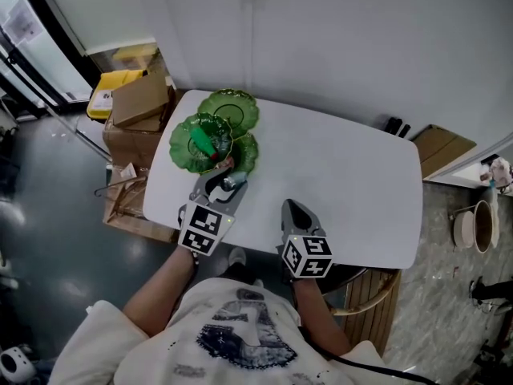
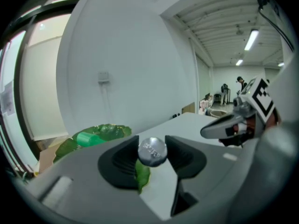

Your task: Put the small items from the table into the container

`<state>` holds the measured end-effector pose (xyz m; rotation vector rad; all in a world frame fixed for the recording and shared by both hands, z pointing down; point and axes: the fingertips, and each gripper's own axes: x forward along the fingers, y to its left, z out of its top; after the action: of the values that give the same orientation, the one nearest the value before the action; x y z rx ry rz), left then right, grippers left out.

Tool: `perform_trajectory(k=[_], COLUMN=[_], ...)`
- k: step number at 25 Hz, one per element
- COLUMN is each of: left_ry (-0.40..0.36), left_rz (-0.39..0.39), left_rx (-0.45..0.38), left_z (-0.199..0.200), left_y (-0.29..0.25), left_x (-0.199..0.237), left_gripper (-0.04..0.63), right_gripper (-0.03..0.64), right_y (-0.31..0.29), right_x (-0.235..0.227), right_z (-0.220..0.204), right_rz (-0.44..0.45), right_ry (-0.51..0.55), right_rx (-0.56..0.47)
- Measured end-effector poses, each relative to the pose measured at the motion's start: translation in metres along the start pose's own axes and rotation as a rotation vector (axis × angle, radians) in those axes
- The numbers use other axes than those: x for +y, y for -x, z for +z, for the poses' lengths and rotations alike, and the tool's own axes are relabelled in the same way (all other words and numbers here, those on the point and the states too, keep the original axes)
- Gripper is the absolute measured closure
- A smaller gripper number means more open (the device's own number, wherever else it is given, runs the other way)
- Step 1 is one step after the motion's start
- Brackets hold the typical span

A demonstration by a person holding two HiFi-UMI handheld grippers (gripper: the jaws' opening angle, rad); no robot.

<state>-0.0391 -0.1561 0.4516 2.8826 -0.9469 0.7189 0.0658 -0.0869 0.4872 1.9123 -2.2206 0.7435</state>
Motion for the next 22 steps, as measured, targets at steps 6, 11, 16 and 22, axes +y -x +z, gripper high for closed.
perform_trajectory(k=[6, 11, 16, 22], left_ry=[0.006, 0.015, 0.023, 0.03], left_rz=[0.044, 0.056, 0.022, -0.002], left_rx=[-0.034, -0.081, -0.107, -0.138], left_z=[0.009, 0.02, 0.024, 0.03], left_y=[0.013, 0.024, 0.029, 0.036], left_x=[0.028, 0.042, 0.043, 0.048], left_gripper=[0.423, 0.423, 0.423, 0.424], right_gripper=[0.617, 0.617, 0.617, 0.616], right_y=[-0.018, -0.028, -0.042, -0.055], right_x=[0.021, 0.034, 0.046, 0.057], right_z=[0.014, 0.024, 0.03, 0.032], right_rz=[0.031, 0.049, 0.054, 0.059], right_ry=[0.029, 0.055, 0.065, 0.071], right_rx=[-0.013, -0.026, -0.037, -0.039])
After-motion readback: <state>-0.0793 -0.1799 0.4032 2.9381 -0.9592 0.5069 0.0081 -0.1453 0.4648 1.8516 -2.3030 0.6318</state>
